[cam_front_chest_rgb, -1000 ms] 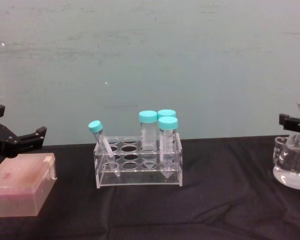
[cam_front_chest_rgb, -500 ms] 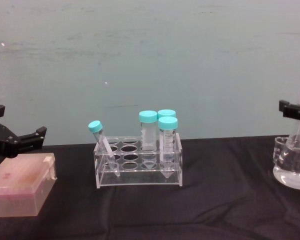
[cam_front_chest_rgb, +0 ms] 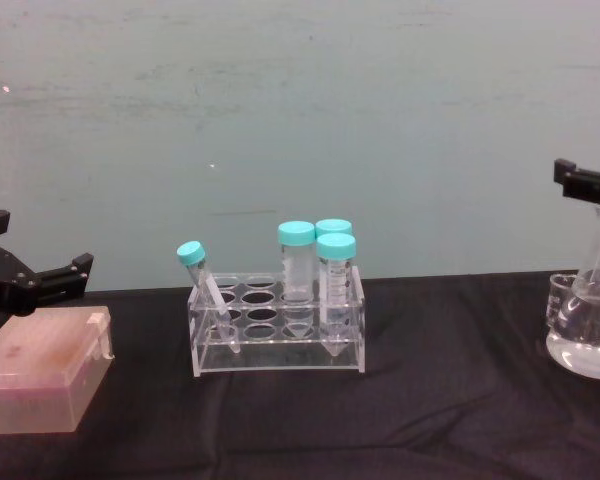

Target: Place the experimental apparatus aside using one hand.

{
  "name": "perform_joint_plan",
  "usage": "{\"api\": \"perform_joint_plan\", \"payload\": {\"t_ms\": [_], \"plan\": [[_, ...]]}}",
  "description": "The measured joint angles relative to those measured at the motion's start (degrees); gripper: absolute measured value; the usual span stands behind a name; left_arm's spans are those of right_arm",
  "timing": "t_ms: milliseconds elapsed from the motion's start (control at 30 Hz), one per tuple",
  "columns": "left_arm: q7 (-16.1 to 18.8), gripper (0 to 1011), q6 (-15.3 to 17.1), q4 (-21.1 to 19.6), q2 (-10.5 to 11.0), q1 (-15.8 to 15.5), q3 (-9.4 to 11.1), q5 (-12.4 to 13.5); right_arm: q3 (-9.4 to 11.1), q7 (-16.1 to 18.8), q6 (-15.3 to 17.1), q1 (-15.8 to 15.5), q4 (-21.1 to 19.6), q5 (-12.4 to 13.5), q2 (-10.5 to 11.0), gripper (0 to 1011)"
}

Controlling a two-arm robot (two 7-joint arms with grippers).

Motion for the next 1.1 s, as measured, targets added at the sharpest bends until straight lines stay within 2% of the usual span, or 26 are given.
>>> {"api": "perform_joint_plan", "payload": {"t_ms": [267,500,767,1100], "plan": [[0.00,1000,0.00,0.00,0.00,0.00,0.00,0.00,0.36,1.10,-0.91,-2.14,-3.55,0.48,0.11,1000],[0.00,1000,0.00,0.00,0.00,0.00,0.00,0.00,0.22,3.11,-0.67,-5.36,-7.45,1.99,1.10,1000],[0.00,1000,0.00,0.00,0.00,0.00,0.00,0.01,-0.70,5.24,-0.86,-7.59,-9.96,3.27,2.54,1000],[0.00,1000,0.00,0.00,0.00,0.00,0.00,0.00,-2.05,6.92,0.28,-8.50,-10.55,4.97,3.73,1000]]}}
